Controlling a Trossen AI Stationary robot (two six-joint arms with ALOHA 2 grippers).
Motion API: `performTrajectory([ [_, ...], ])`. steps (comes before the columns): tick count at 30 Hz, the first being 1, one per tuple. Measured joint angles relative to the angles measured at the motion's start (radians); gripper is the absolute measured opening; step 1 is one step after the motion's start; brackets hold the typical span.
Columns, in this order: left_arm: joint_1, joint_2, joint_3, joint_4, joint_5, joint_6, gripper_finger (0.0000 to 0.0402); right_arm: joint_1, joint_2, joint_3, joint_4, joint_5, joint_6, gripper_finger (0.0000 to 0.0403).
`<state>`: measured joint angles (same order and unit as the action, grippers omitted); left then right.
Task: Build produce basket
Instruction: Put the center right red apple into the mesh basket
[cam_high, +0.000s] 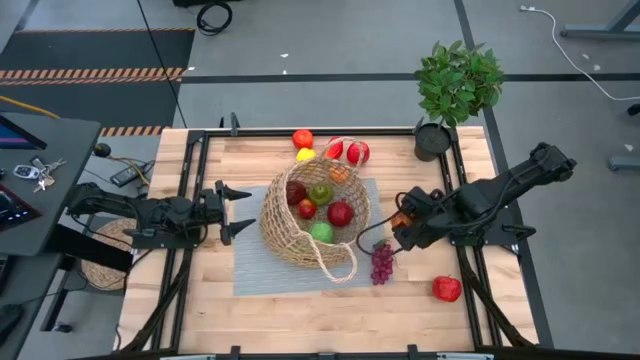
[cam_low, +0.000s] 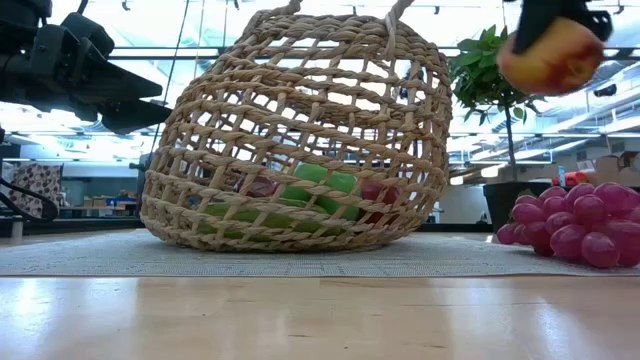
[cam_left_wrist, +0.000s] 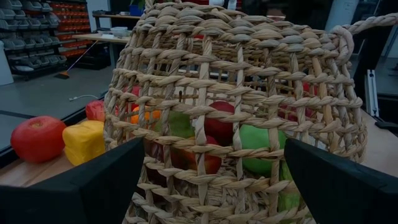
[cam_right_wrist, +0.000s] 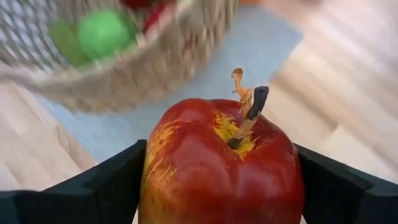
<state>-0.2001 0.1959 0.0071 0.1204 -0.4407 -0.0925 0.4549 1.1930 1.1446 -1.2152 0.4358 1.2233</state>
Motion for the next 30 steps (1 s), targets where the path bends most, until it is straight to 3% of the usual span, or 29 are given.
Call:
performTrajectory([
  [10, 0.000, 0.000, 0.000, 0.000, 0.000, 0.000, 0.0394, 0.000, -0.044, 0.088, 0.015, 0.218, -0.155, 0.0350],
  [18, 0.000, 0.000, 0.000, 0.000, 0.000, 0.000, 0.0394, 0.000, -0.052, 0.099, 0.061, 0.351, -0.398, 0.0351],
  [24, 0.000, 0.000, 0.000, 0.000, 0.000, 0.000, 0.0394, 0.000, -0.050, 0.099, 0.213, 0.447, -0.622, 0.0351],
  [30, 0.000, 0.000, 0.000, 0.000, 0.000, 0.000, 0.0394, -0.012, -0.049, 0.099, 0.441, 0.521, -0.966, 0.0351],
])
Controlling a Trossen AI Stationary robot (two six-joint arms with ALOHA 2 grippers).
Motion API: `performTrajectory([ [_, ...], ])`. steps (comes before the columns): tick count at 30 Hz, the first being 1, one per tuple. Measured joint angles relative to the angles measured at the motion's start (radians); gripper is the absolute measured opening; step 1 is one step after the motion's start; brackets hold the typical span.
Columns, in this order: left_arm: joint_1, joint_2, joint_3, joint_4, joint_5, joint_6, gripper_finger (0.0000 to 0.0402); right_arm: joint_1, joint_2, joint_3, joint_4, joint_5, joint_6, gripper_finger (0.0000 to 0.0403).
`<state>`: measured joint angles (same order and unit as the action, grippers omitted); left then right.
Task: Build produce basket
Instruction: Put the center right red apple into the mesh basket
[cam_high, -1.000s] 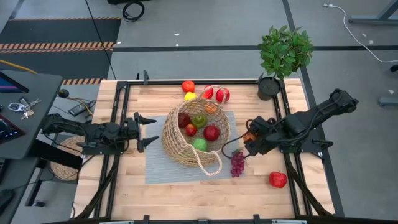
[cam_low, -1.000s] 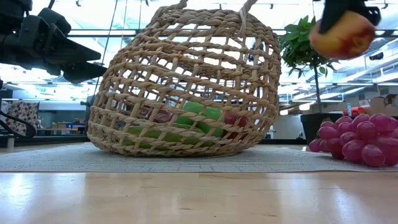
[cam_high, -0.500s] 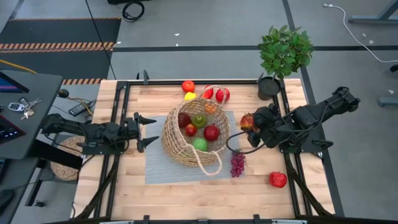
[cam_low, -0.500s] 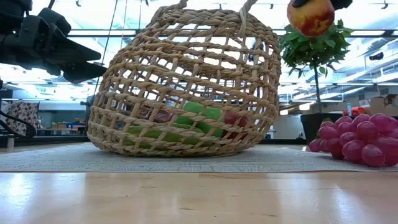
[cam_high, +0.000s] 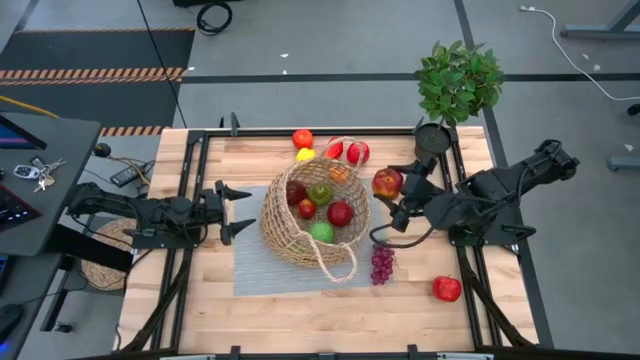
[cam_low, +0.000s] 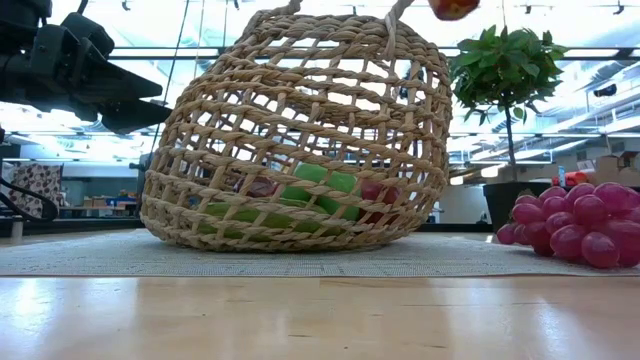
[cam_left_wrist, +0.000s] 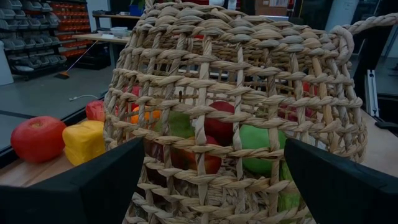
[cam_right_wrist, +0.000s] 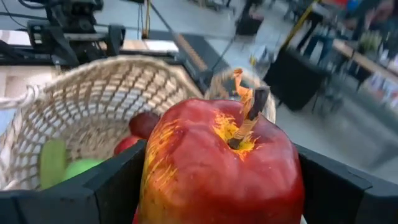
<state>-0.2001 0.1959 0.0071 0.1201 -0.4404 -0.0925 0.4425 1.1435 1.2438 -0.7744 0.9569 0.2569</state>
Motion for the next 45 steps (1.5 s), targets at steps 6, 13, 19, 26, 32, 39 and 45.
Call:
performTrajectory([
  [6, 0.000, 0.000, 0.000, 0.000, 0.000, 0.000, 0.0394, -0.059, 0.000, 0.000, 0.192, -0.030, -0.286, 0.0351],
  [13, 0.000, 0.000, 0.000, 0.000, 0.000, 0.000, 0.0394, -0.132, 0.000, 0.000, 0.386, -0.193, -0.568, 0.0351],
  [19, 0.000, 0.000, 0.000, 0.000, 0.000, 0.000, 0.0394, -0.154, 0.008, 0.000, 0.425, -0.315, -0.708, 0.0351],
  [26, 0.000, 0.000, 0.000, 0.000, 0.000, 0.000, 0.0394, -0.160, 0.069, 0.000, 0.490, -0.321, -0.979, 0.0351],
  [32, 0.000, 0.000, 0.000, 0.000, 0.000, 0.000, 0.0394, -0.179, 0.154, 0.000, 0.610, -0.322, -1.128, 0.0351],
  [39, 0.000, 0.000, 0.000, 0.000, 0.000, 0.000, 0.0394, -0.208, 0.255, -0.001, 0.769, -0.323, -1.229, 0.0351],
  [45, 0.000, 0.000, 0.000, 0.000, 0.000, 0.000, 0.0394, -0.218, 0.312, -0.001, 0.853, -0.322, -1.313, 0.0351],
])
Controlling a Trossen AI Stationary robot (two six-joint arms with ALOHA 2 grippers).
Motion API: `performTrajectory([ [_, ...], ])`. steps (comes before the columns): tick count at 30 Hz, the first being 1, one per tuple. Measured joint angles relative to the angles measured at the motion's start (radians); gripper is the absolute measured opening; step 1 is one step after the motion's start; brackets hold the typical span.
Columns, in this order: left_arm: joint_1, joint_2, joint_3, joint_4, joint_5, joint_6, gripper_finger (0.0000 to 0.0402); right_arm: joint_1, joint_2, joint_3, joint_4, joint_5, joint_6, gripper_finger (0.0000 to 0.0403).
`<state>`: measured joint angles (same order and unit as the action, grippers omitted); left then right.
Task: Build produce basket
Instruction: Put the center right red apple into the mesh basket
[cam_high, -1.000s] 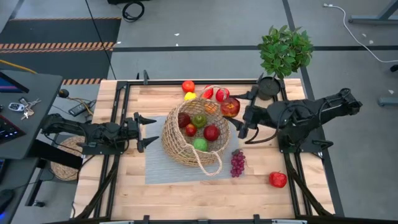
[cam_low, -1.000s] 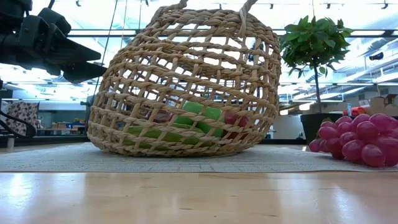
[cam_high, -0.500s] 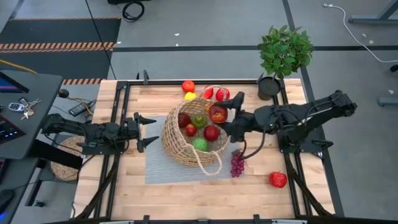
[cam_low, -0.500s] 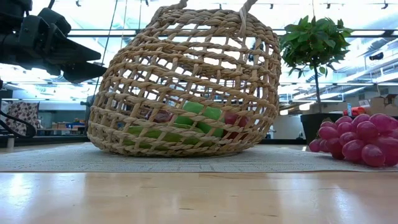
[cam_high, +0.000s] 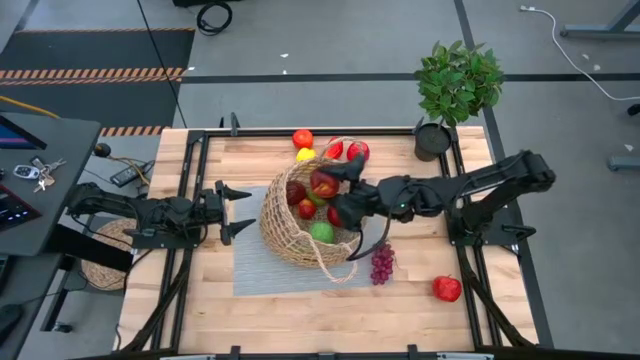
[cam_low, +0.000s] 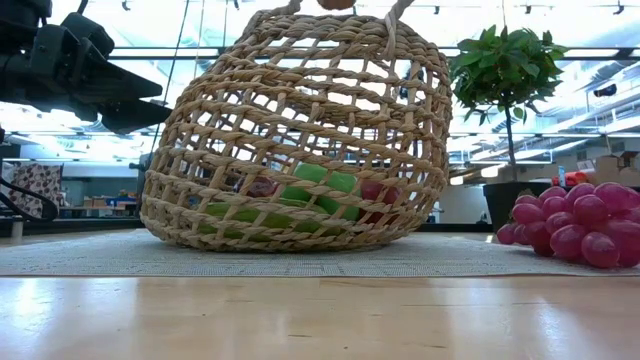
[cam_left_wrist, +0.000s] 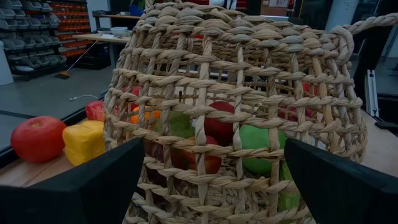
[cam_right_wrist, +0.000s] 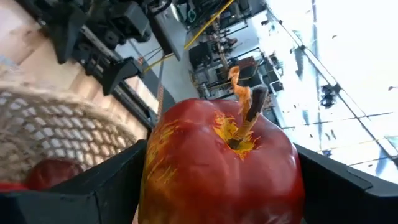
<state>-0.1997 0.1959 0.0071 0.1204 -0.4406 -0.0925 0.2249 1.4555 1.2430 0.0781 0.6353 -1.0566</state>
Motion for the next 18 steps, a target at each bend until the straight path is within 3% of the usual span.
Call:
performTrajectory([
  [9, 0.000, 0.000, 0.000, 0.001, 0.000, 0.000, 0.0394, 0.022, 0.016, 0.000, 0.068, 0.060, -0.090, 0.0351],
  [18, 0.000, 0.000, 0.000, 0.000, 0.000, 0.000, 0.0394, 0.019, 0.016, 0.000, 0.086, 0.028, -0.017, 0.0351],
])
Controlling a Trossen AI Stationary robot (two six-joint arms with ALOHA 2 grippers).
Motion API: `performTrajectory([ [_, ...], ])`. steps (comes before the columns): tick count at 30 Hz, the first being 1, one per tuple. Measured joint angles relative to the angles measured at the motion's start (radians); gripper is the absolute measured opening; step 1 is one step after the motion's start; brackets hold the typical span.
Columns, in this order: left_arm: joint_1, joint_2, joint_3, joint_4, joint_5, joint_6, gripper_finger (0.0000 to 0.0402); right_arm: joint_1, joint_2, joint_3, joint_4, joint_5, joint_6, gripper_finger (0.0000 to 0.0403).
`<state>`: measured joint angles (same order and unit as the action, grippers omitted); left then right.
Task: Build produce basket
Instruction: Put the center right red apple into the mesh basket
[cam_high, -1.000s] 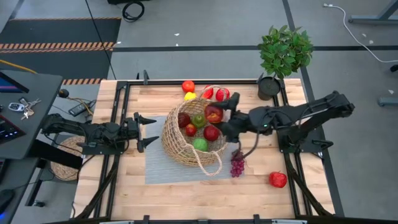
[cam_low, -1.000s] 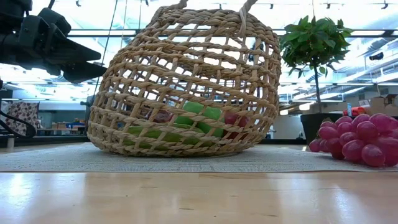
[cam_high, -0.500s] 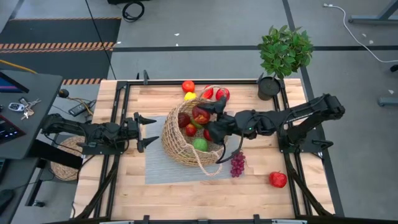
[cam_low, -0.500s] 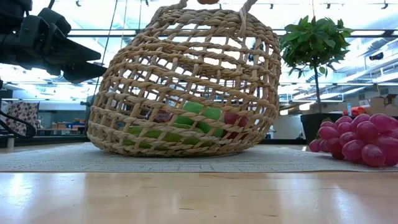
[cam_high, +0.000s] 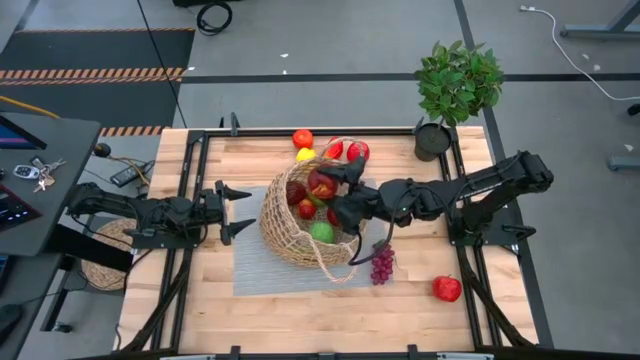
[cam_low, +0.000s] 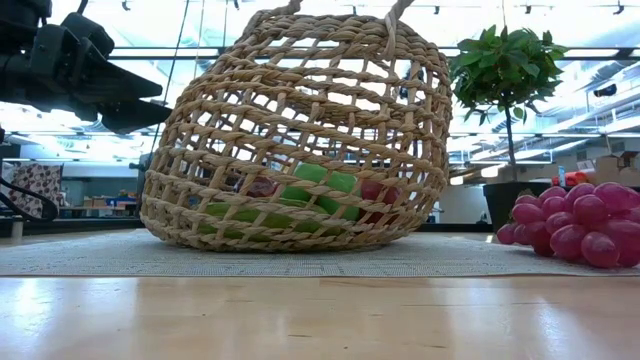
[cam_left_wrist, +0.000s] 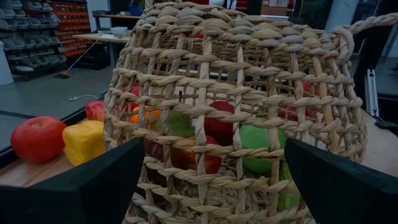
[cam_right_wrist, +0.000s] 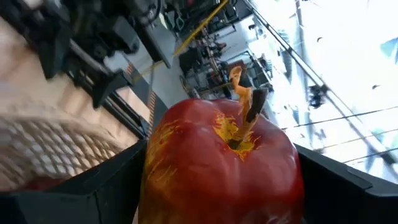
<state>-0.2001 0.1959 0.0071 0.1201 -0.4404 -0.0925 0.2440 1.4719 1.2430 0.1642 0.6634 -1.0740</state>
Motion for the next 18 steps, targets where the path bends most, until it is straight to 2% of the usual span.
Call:
performTrajectory([
  [8, 0.000, 0.000, 0.000, 0.001, 0.000, 0.000, 0.0394, -0.038, -0.001, 0.000, 0.000, -0.097, 0.199, 0.0351],
  [13, 0.000, 0.000, 0.000, 0.001, 0.000, 0.000, 0.0394, -0.059, -0.002, 0.000, -0.008, -0.108, 0.327, 0.0351],
  [18, 0.000, 0.000, 0.000, 0.001, 0.000, 0.000, 0.0394, -0.107, -0.002, 0.000, -0.132, -0.150, 0.512, 0.0351],
])
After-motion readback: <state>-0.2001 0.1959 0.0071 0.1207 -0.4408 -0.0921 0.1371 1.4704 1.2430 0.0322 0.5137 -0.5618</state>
